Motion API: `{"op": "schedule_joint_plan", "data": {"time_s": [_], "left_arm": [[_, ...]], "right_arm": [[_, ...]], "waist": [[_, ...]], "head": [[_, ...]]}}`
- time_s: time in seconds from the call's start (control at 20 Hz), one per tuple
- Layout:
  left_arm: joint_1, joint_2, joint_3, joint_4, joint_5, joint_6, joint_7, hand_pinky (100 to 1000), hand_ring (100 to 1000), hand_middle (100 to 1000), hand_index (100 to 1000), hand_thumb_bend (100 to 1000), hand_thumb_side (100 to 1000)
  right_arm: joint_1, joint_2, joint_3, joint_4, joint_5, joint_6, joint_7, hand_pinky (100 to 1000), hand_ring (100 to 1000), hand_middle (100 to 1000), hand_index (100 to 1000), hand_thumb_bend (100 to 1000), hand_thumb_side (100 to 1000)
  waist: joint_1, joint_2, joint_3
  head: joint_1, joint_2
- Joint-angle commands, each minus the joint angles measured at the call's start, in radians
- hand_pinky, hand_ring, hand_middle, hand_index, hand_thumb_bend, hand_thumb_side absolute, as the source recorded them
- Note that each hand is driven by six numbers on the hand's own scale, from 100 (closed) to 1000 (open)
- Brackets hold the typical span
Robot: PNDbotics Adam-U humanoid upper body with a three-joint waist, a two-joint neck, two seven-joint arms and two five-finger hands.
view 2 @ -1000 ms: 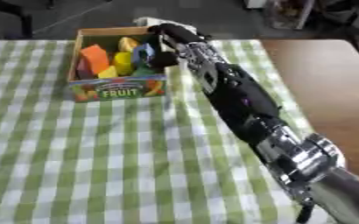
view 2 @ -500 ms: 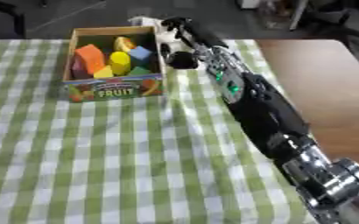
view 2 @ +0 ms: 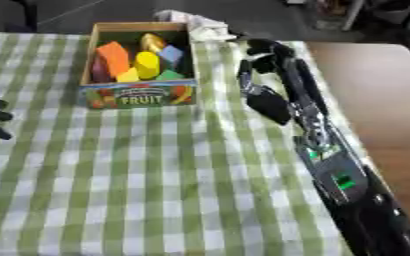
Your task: Pick up objects on the table and place them in the box.
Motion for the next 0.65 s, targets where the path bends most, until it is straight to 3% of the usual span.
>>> {"op": "schedule_joint_plan", "data": {"time_s": [0.05,0.35,0.65], "left_arm": [[-0.005,0.008,0.005,-0.005,-0.003,-0.005,0.012,516,649,642,800,100,751],[0.009,0.004,0.001,0.013,0.008,-0.011,0.026,516,650,641,798,100,756],[0.017,0.004,-0.009,0.024,0.021,-0.018,0.028,516,655,643,795,100,759]], "right_arm": [[0.053,0.035,-0.024,-0.053,-0.016,-0.026,-0.027,684,652,675,787,100,447],[0.14,0.082,-0.035,-0.039,-0.03,-0.064,-0.066,675,637,657,781,100,467],[0.168,0.097,-0.041,-0.031,-0.044,-0.072,-0.093,671,628,647,781,100,467]], "waist": [[0.006,-0.007,-0.005],[0.008,-0.005,-0.02],[0.011,-0.008,-0.031]], "head": [[0.029,0.004],[0.054,0.004],[0.066,0.004]]}}
